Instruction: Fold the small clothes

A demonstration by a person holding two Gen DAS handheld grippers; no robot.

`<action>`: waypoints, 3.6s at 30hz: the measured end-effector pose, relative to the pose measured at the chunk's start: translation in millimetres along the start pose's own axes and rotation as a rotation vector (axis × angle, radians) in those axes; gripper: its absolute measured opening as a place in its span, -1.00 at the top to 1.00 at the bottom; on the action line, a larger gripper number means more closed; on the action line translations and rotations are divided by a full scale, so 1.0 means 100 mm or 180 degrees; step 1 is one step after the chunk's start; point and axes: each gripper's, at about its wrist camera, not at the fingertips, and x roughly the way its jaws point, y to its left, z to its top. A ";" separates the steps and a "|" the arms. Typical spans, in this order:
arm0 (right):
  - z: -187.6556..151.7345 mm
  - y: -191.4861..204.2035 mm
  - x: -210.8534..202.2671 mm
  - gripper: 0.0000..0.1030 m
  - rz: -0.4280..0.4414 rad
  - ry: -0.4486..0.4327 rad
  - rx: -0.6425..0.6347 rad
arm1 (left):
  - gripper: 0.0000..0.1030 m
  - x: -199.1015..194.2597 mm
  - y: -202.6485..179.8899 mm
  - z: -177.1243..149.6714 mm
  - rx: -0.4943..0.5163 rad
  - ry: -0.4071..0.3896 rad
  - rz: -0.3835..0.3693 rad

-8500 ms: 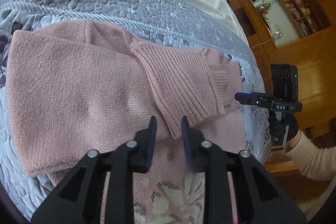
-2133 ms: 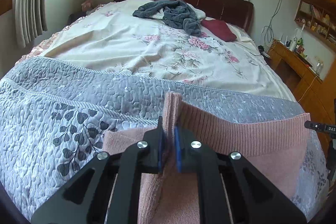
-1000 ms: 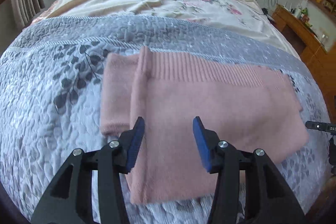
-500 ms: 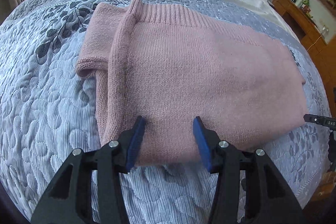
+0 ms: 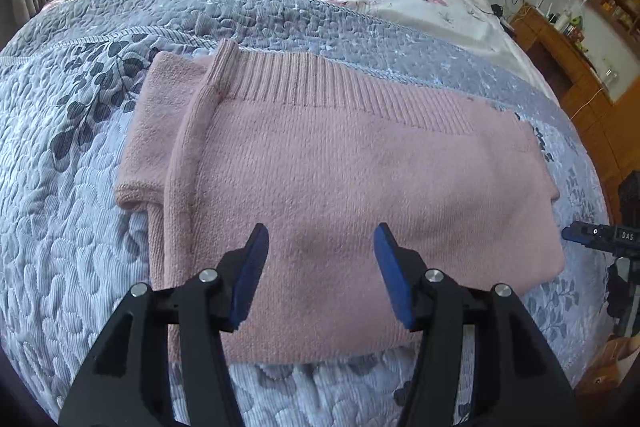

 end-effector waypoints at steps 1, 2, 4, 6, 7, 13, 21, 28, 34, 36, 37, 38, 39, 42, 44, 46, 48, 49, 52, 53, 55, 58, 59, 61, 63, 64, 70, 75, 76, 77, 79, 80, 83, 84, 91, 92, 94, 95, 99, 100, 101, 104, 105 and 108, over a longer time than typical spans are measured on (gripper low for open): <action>0.02 -0.05 0.03 -0.20 0.0025 0.0017 0.0048 | -0.06 0.03 -0.02 0.03 -0.0011 0.0009 -0.0017; 0.04 -0.09 0.06 -0.20 0.0059 0.0031 0.0084 | -0.06 0.07 -0.03 0.06 -0.0021 0.0024 -0.0022; 0.06 -0.13 0.14 -0.20 0.0169 0.0050 0.0127 | -0.07 0.15 -0.05 0.11 -0.0031 0.0063 -0.0035; 0.09 -0.17 0.20 -0.19 0.0289 0.0043 0.0178 | -0.07 0.25 -0.04 0.15 -0.0045 0.0106 -0.0023; 0.11 -0.16 0.24 -0.18 0.0341 0.0038 0.0192 | -0.08 0.28 -0.03 0.16 -0.0054 0.0127 -0.0026; 0.25 -0.25 0.39 0.04 0.0691 -0.0072 0.0452 | -0.11 0.37 0.03 0.19 -0.0077 0.0149 -0.0084; 0.37 -0.26 0.55 0.54 0.0688 -0.0109 0.0618 | -0.11 0.40 0.07 0.15 -0.0065 0.0144 -0.0144; 0.35 -0.25 0.59 0.58 0.0571 -0.0121 0.0591 | -0.13 0.42 0.07 0.14 -0.0038 0.0129 -0.0156; 0.35 -0.20 0.62 0.59 0.0513 -0.0142 0.0612 | -0.16 0.44 0.07 0.13 -0.0014 0.0115 -0.0164; 0.36 -0.15 0.58 0.61 0.0454 -0.0140 0.0631 | -0.17 0.41 0.07 0.14 -0.0009 0.0119 -0.0183; 0.38 -0.08 0.55 0.62 0.0432 -0.0154 0.0613 | -0.17 0.39 0.07 0.14 -0.0017 0.0126 -0.0194; 0.41 0.00 0.49 0.64 0.0440 -0.0192 0.0561 | -0.17 0.35 0.08 0.14 -0.0036 0.0128 -0.0207; 0.44 0.12 0.43 0.64 0.0462 -0.0236 0.0470 | -0.17 0.30 0.09 0.14 -0.0065 0.0119 -0.0224; 0.57 0.59 0.27 0.65 0.0358 -0.0290 0.0113 | -0.18 0.15 0.16 0.13 -0.0127 0.0046 -0.0235; 0.65 0.95 0.24 0.66 0.0298 -0.0272 -0.0138 | -0.18 0.05 0.21 0.13 -0.0144 -0.0004 -0.0258; 0.68 1.28 0.27 0.66 0.0228 -0.0228 -0.0387 | -0.18 -0.05 0.25 0.13 -0.0153 -0.0054 -0.0287; 0.68 1.59 0.34 0.66 0.0187 -0.0182 -0.0620 | -0.18 -0.13 0.27 0.14 -0.0174 -0.0093 -0.0322; 0.67 1.73 0.39 0.66 0.0161 -0.0151 -0.0716 | -0.18 -0.16 0.29 0.15 -0.0183 -0.0113 -0.0342; 0.60 2.06 0.57 0.66 0.0060 -0.0064 -0.0989 | -0.18 -0.23 0.33 0.18 -0.0203 -0.0159 -0.0390; 0.57 2.16 0.64 0.66 0.0026 -0.0034 -0.1074 | -0.18 -0.25 0.34 0.19 -0.0208 -0.0174 -0.0398; 0.49 2.31 0.81 0.66 -0.0016 0.0062 -0.1220 | -0.18 -0.26 0.38 0.21 -0.0243 -0.0193 -0.0434; 0.34 2.49 1.11 0.66 -0.0111 0.0281 -0.1430 | -0.18 -0.26 0.44 0.21 -0.0364 -0.0196 -0.0523; 0.29 2.51 1.20 0.66 -0.0156 0.0345 -0.1469 | -0.18 -0.25 0.46 0.20 -0.0407 -0.0190 -0.0555; 0.21 2.55 1.35 0.66 -0.0197 0.0438 -0.1501 | -0.18 -0.22 0.50 0.19 -0.0490 -0.0166 -0.0618; 0.16 2.53 1.45 0.65 -0.0234 0.0476 -0.1487 | -0.18 -0.18 0.52 0.17 -0.0557 -0.0132 -0.0690; 0.15 2.53 1.46 0.64 -0.0225 0.0475 -0.1480 | -0.18 -0.16 0.53 0.16 -0.0582 -0.0116 -0.0726; 0.20 2.37 1.31 0.34 0.0206 0.0550 -0.1240 | -0.18 -0.07 0.45 0.14 -0.0710 -0.0025 -0.1006; 0.26 2.22 0.81 0.29 0.0488 0.0320 -0.1087 | -0.25 0.05 0.25 0.19 -0.0787 0.0090 -0.1297; 0.27 2.16 0.72 0.29 0.0447 0.0245 -0.1075 | -0.27 0.10 0.22 0.21 -0.0823 0.0131 -0.1356; 0.27 2.09 0.64 0.29 0.0381 0.0180 -0.1046 | -0.27 0.15 0.18 0.22 -0.0860 0.0171 -0.1411; 0.26 1.89 0.52 0.29 0.0273 0.0101 -0.0977 | -0.27 0.26 0.11 0.24 -0.0925 0.0227 -0.1481; 0.25 1.78 0.49 0.28 0.0236 0.0092 -0.0928 | -0.27 0.32 0.09 0.25 -0.0960 0.0248 -0.1522; 0.18 1.49 0.46 0.28 0.0184 0.0120 -0.0812 | -0.27 0.47 0.01 0.31 -0.1095 0.0299 -0.1666; 0.14 1.41 0.46 0.28 0.0203 0.0124 -0.0791 | -0.27 0.54 -0.01 0.33 -0.1127 0.0341 -0.1666; 0.00 1.08 0.51 0.28 0.0324 0.0128 -0.0648 | -0.28 0.82 -0.15 0.36 -0.1351 0.0500 -0.1801; -0.01 1.05 0.53 0.28 0.0336 0.0131 -0.0623 | -0.28 0.83 -0.18 0.36 -0.1347 0.0512 -0.1822; -0.01 1.03 0.57 0.28 0.0345 0.0133 -0.0594 | -0.28 0.83 -0.21 0.38 -0.1325 0.0534 -0.1794; -0.01 1.02 0.57 0.28 0.0349 0.0127 -0.0584 | -0.24 0.83 -0.23 0.37 -0.1320 0.0543 -0.1781; -0.02 1.01 0.59 0.28 0.0339 0.0104 -0.0569 | 0.46 0.79 -0.34 0.37 -0.1304 0.0532 -0.1612; -0.02 1.00 0.59 0.28 0.0334 0.0105 -0.0560 | 0.46 0.77 -0.37 0.37 -0.1301 0.0506 -0.1613; -0.01 0.99 0.60 0.28 0.0331 0.0107 -0.0555 | 0.48 0.74 -0.40 0.38 -0.1293 0.0479 -0.1631; -0.06 0.94 0.59 0.28 0.0312 0.0102 -0.0542 | 0.47 0.69 -0.52 0.42 -0.1174 0.0425 -0.1591; -0.06 0.93 0.59 0.28 0.0310 0.0101 -0.0532 | 0.31 0.72 -0.55 0.44 -0.1158 0.0456 -0.1558; -0.05 0.91 0.60 0.28 0.0323 0.0105 -0.0497 | -0.08 0.96 -0.57 0.45 -0.1214 0.0697 -0.1558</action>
